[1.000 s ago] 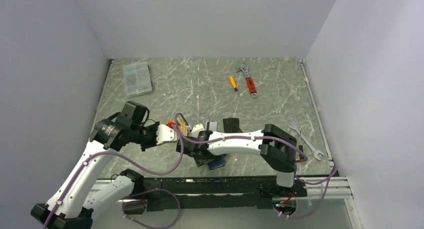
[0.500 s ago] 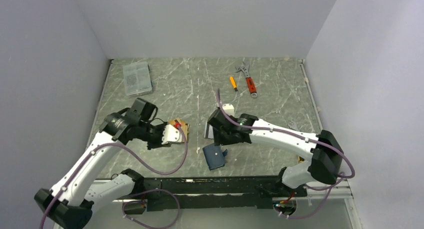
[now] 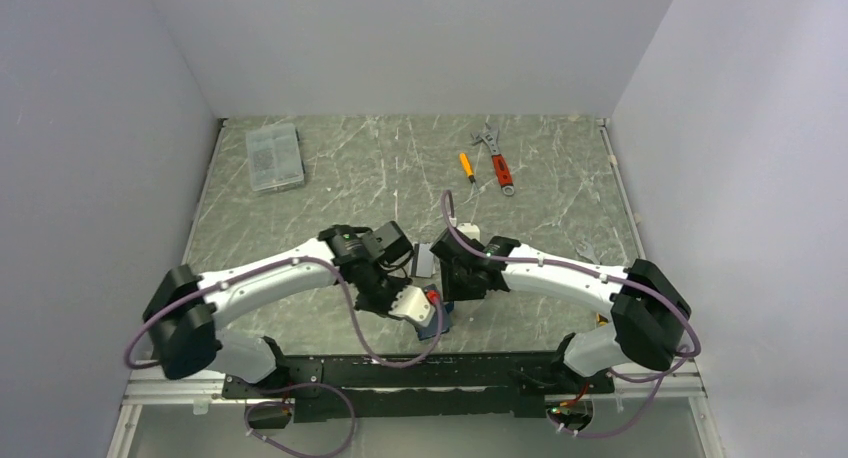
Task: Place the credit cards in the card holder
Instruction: Turn over the card holder at the center of the board, then close the card holder at the center of the board.
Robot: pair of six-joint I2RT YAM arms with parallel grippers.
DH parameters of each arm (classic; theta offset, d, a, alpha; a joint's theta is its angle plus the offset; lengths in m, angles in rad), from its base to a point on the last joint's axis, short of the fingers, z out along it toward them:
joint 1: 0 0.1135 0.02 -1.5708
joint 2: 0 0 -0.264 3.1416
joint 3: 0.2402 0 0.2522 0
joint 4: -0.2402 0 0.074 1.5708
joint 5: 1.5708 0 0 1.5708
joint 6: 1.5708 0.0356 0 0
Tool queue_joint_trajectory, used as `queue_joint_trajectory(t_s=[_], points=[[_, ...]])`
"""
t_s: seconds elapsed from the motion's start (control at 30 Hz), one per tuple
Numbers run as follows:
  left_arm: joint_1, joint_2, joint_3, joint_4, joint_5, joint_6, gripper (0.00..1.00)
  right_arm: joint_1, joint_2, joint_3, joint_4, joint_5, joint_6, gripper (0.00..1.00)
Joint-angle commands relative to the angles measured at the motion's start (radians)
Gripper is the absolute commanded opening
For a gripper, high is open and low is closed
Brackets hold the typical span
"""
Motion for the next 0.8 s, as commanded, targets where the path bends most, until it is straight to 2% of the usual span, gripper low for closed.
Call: queue_joint_trajectory(t_s=[0.0, 0.13, 0.43, 0.77], points=[[-0.029, 0.075, 0.043, 0.094, -0.035, 0.041, 0.26, -0.018, 0.006, -0.020, 0.090, -0.061, -0.004, 0.39], [-0.064, 0.114, 0.047, 0.155, -0.031, 0.064, 0.28, -0.038, 0.003, -0.045, 0.107, -0.081, -0.005, 0.24], [-0.150, 0.237, 0.110, 0.211, -0.065, 0.104, 0.31, -0.073, -0.032, -0.112, 0.123, -0.096, 0.006, 0.03], [-0.166, 0.300, 0.060, 0.314, -0.091, 0.112, 0.31, -0.111, -0.103, -0.202, 0.164, -0.143, 0.023, 0.00]])
